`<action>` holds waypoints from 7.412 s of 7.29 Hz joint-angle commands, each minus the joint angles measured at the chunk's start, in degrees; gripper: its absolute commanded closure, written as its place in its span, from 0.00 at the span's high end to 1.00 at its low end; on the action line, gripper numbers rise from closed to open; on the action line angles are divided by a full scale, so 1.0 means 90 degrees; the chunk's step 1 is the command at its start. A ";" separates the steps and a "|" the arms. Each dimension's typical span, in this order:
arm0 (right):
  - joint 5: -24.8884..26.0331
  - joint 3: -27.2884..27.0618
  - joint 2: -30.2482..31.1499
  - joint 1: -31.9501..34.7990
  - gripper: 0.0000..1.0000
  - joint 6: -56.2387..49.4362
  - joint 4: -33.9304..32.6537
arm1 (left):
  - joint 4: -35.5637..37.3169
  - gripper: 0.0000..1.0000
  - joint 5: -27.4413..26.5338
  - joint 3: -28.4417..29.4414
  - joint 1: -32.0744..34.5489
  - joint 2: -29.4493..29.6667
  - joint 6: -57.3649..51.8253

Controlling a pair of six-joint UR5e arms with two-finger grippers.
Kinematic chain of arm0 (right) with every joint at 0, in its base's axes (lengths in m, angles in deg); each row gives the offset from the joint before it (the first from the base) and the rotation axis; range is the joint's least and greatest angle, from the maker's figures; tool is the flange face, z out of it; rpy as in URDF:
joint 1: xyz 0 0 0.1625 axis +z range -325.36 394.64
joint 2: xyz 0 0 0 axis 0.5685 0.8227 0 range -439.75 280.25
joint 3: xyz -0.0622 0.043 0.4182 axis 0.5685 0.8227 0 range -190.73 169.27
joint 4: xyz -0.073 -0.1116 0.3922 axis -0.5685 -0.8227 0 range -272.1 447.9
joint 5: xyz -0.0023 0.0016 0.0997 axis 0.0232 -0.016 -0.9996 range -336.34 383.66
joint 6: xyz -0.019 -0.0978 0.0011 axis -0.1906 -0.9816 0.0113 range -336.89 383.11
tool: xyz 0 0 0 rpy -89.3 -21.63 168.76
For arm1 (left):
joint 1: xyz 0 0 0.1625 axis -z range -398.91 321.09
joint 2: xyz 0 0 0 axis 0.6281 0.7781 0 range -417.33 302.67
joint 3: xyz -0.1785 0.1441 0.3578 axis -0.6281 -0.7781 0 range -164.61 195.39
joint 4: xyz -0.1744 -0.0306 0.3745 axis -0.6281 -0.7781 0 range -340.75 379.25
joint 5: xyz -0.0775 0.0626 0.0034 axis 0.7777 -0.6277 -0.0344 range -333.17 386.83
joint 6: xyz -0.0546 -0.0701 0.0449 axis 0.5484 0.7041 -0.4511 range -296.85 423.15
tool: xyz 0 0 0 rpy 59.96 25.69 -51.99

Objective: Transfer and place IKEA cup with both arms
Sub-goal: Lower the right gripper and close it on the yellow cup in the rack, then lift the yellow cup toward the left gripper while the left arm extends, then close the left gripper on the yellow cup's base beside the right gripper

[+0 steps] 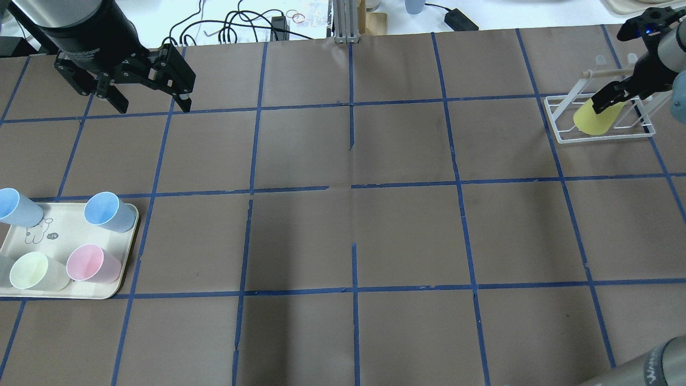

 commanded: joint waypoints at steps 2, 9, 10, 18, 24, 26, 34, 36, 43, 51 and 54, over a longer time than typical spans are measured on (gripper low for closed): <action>-0.0013 0.0091 -0.0112 0.0024 1.00 0.0278 0.0028 | 0.0002 1.00 0.0000 -0.0012 0.0000 -0.0009 0.0000; -0.0150 0.0111 -0.0405 0.0043 1.00 0.0239 -0.0010 | 0.0002 1.00 0.0000 -0.0051 0.0000 -0.0038 0.0000; -0.0150 0.0101 -0.0415 0.0043 1.00 0.0239 -0.0049 | 0.0002 1.00 0.0000 -0.0051 0.0000 -0.0038 0.0000; -0.0131 0.0228 -0.0308 0.0043 0.04 0.0200 -0.0040 | 0.0002 1.00 0.0000 -0.0012 -0.0010 -0.0019 -0.0010; -0.0033 0.0423 0.1026 0.0043 0.04 0.0200 0.1276 | 0.0002 1.00 0.0001 -0.0001 0.0019 -0.0175 0.0039; -0.0111 0.0423 0.1701 0.0440 0.00 0.0520 0.2201 | 0.0012 1.00 0.0048 -0.0040 -0.0058 -0.0272 -0.0029; -0.3782 0.0443 0.1938 0.3588 0.00 0.5824 0.3024 | -0.1681 1.00 0.3536 -0.0283 -0.1528 -0.0263 -0.1175; -0.5971 0.0355 0.1890 0.3481 0.00 0.6487 0.3026 | -0.2058 1.00 0.4858 -0.1159 -0.2205 -0.0301 -0.2390; -0.9046 -0.0964 0.1499 0.3149 0.00 0.6069 0.2949 | -0.3074 1.00 0.7823 -0.2677 -0.2229 -0.0554 -0.2919; -0.9242 -0.0964 0.1469 0.3198 0.00 0.6157 0.3026 | -0.3035 1.00 0.8056 -0.2814 -0.1670 -0.0409 -0.3067; -0.9465 -0.0964 0.1363 0.3217 0.00 0.6157 0.3056 | -0.3055 0.98 0.8398 -0.2863 -0.1641 -0.0380 -0.3067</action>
